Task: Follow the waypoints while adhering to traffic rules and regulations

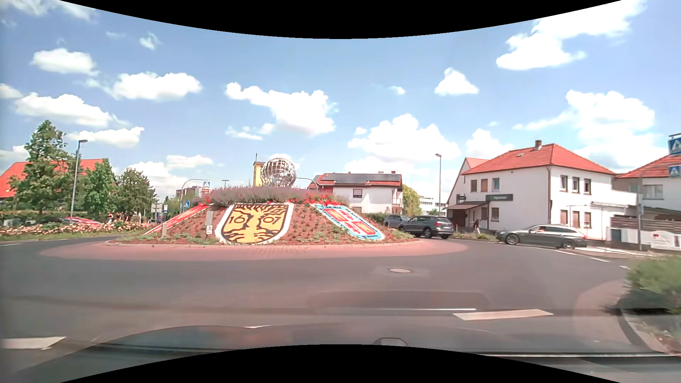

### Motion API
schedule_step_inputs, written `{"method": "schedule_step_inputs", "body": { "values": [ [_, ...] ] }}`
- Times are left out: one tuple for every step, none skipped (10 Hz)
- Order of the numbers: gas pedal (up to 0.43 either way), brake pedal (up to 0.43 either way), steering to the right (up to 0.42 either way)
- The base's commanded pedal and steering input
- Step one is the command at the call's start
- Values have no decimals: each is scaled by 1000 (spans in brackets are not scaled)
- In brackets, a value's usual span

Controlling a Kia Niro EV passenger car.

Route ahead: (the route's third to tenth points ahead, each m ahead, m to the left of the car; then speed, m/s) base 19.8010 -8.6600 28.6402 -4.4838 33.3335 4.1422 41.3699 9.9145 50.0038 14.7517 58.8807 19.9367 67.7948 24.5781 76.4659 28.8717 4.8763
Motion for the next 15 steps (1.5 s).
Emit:
{"method": "schedule_step_inputs", "body": {
  "values": [
    [0,0,217],
    [0,0,231],
    [0,0,246],
    [0,0,259],
    [0,0,271],
    [0,0,281],
    [0,0,294],
    [0,0,302],
    [0,0,306],
    [8,0,309],
    [8,0,309],
    [20,0,309],
    [20,0,307],
    [20,0,301],
    [28,0,292]
  ]
}}
